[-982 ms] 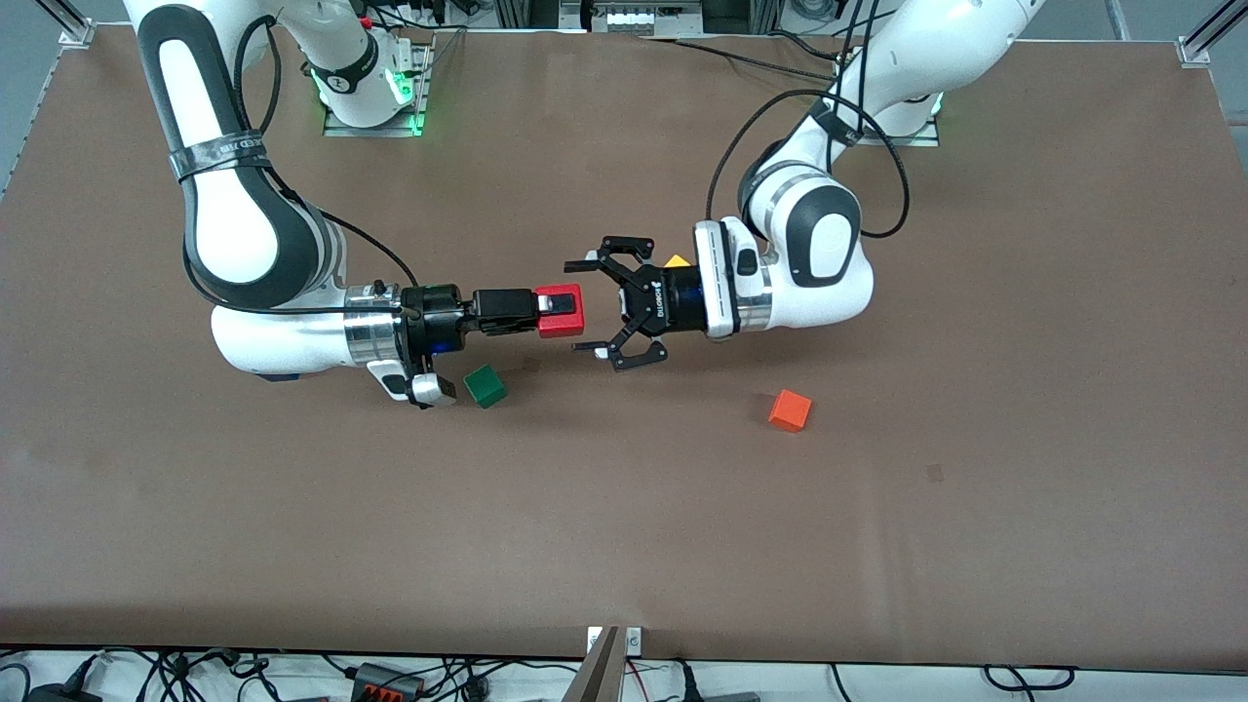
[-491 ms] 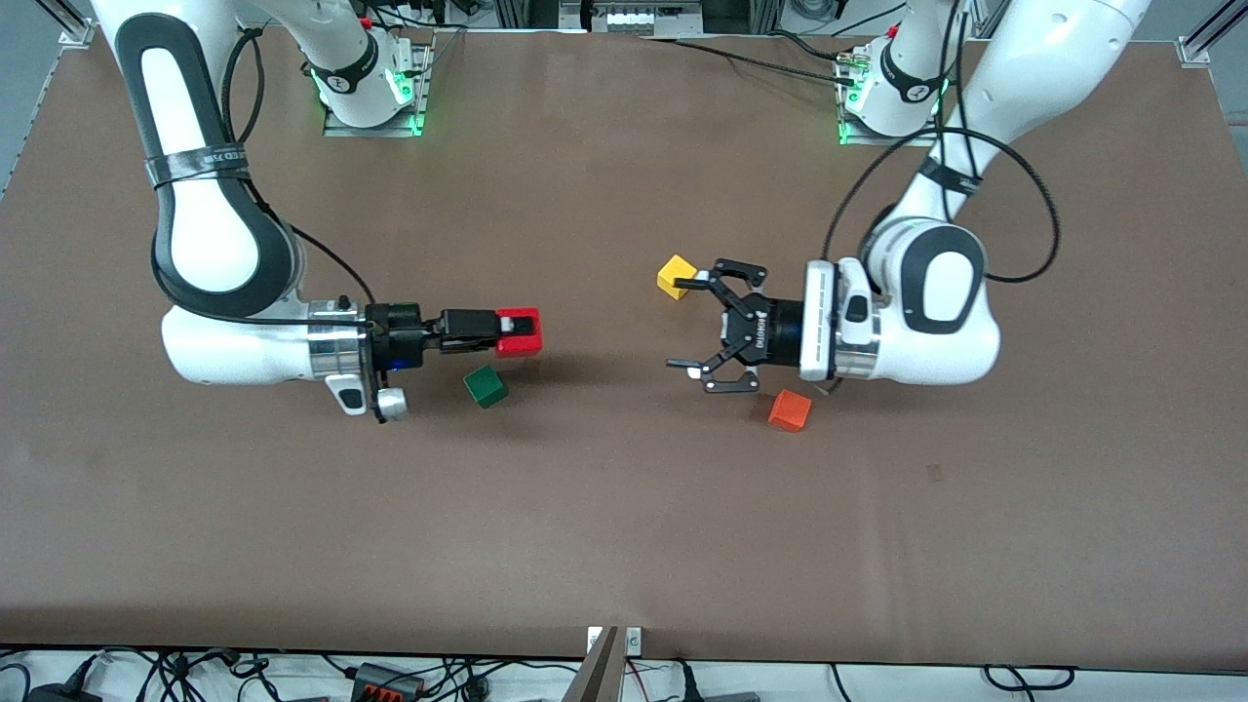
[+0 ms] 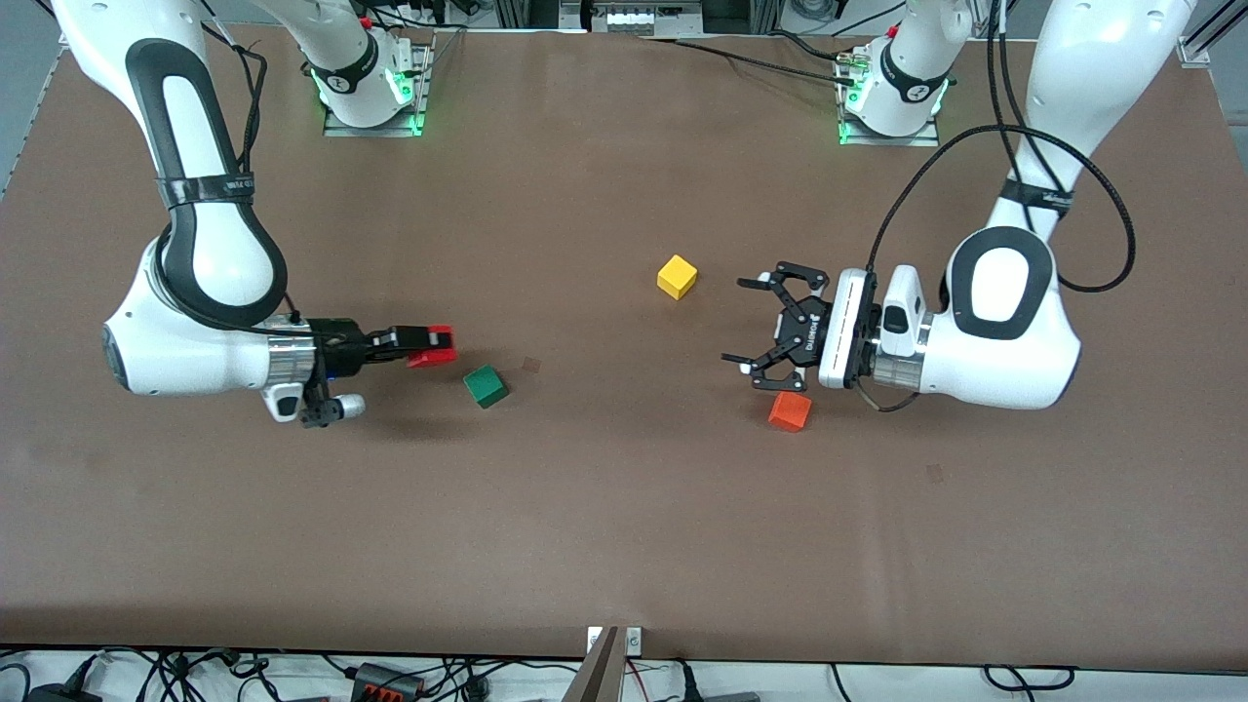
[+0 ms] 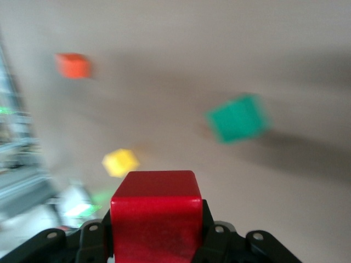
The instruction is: Pass red block to right arm, stack on blue
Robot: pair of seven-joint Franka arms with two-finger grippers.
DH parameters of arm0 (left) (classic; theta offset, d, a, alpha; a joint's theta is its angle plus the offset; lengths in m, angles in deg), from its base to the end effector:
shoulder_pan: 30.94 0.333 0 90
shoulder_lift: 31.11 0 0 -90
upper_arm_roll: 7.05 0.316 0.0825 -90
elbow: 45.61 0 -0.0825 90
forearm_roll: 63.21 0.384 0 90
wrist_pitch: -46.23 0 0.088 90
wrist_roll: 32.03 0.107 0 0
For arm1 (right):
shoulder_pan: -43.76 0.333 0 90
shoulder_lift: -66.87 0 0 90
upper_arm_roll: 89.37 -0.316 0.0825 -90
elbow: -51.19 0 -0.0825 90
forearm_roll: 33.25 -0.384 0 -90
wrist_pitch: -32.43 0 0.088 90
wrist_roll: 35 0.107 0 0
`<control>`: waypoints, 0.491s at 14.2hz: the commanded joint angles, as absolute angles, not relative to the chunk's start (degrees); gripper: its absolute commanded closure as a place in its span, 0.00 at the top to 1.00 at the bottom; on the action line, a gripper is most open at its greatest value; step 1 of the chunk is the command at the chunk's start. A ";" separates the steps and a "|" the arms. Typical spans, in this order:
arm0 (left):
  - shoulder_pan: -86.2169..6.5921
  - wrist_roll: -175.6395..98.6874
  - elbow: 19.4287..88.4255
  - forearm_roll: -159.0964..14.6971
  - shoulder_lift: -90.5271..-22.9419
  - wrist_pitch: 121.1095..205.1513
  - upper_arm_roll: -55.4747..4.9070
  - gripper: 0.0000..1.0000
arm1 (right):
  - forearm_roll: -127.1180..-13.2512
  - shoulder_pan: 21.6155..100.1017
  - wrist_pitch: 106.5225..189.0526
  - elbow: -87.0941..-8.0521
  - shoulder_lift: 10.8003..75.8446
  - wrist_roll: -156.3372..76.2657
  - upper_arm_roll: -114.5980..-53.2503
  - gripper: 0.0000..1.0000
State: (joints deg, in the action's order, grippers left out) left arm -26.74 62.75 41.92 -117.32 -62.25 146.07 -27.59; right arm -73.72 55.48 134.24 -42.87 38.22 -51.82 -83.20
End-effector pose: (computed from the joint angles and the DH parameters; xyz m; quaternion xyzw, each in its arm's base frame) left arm 0.6422 -0.2220 0.3841 0.5965 -0.6024 0.2213 0.4820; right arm 0.6369 0.1262 0.3175 -0.9390 -0.0543 0.1378 0.3103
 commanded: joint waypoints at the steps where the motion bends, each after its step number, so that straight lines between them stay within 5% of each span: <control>1: -25.32 53.17 38.43 -104.83 -61.70 140.29 -27.52 1.00 | -63.25 55.71 134.47 -46.10 41.21 -51.62 -79.55 0.00; 7: -23.30 37.52 34.90 -78.61 -61.61 135.26 -27.52 1.00 | -38.73 55.71 153.60 -62.69 48.67 -50.56 -75.93 0.00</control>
